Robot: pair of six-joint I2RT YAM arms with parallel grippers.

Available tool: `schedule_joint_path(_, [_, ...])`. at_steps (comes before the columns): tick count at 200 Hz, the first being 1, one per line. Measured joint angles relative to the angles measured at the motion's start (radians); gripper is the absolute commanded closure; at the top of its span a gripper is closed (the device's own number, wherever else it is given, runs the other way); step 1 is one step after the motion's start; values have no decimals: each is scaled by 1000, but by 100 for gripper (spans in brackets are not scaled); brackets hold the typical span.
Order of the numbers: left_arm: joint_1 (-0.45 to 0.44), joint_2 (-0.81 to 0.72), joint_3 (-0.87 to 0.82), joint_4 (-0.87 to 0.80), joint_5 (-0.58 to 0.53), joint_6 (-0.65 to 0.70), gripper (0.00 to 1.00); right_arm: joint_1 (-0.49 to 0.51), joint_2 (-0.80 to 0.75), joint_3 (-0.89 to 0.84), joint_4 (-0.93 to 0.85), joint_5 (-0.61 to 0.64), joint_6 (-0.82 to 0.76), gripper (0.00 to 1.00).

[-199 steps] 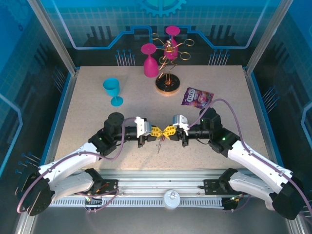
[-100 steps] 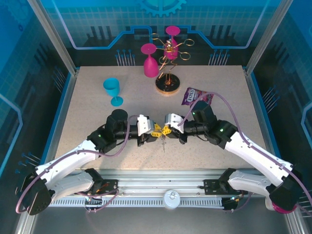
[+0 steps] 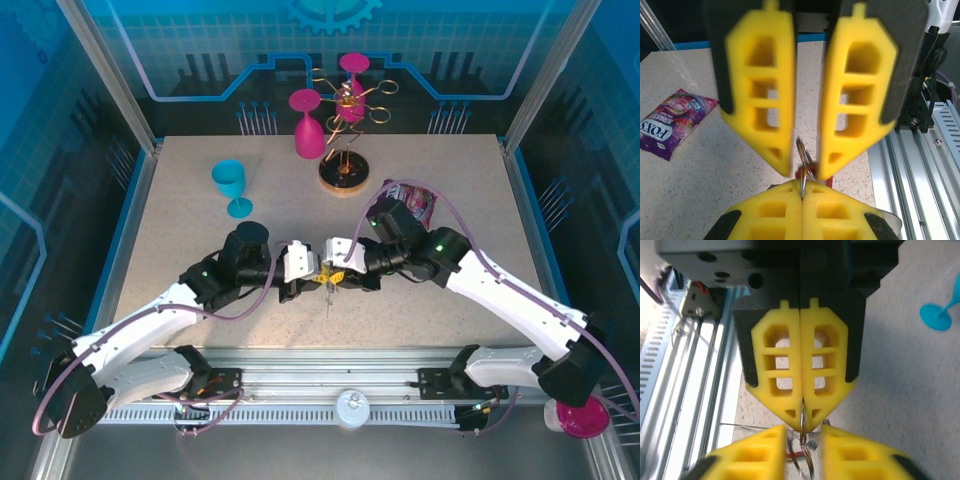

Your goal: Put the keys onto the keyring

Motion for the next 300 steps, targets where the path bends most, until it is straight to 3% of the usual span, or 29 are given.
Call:
schedule_joint_path(34, [0, -21, -70, 125, 28, -5, 100, -124, -172, -204, 182, -140, 121, 55])
schedule_joint_path(67, [0, -24, -178, 272, 72, -28, 100, -127, -235, -425, 415, -214, 244, 51])
schedule_joint_path(92, [0, -24, -223, 383, 103, -72, 100, -127, -235, -488, 508, -233, 296, 51])
schedule_joint_path(115, [0, -21, -233, 462, 132, -116, 100, -126, -242, -489, 565, -247, 322, 56])
schedule_joint_path(129, [0, -21, -233, 492, 143, -127, 100, -126, -250, -489, 579, -253, 331, 64])
schedule_joint_path(159, [0, -21, -233, 524, 159, -144, 100, -126, -255, -489, 585, -266, 344, 100])
schedule_joint_path(234, [0, -21, -234, 556, 191, -148, 100, -127, -239, -482, 526, -269, 361, 100])
schedule_joint_path(238, [0, -21, -234, 556, 192, -148, 100, -127, -239, -482, 525, -269, 364, 93])
schedule_joint_path(247, [0, -21, -234, 555, 192, -148, 100, -127, -243, -482, 520, -268, 370, 67])
schedule_joint_path(255, [0, -21, -235, 555, 192, -147, 100, -128, -254, -483, 514, -261, 376, 57])
schedule_joint_path(268, [0, -21, -238, 555, 190, -147, 100, -129, -285, -483, 506, -243, 382, 51])
schedule_joint_path(300, [0, -20, -238, 556, 149, -145, 100, -112, -391, -491, 507, -166, 401, 48])
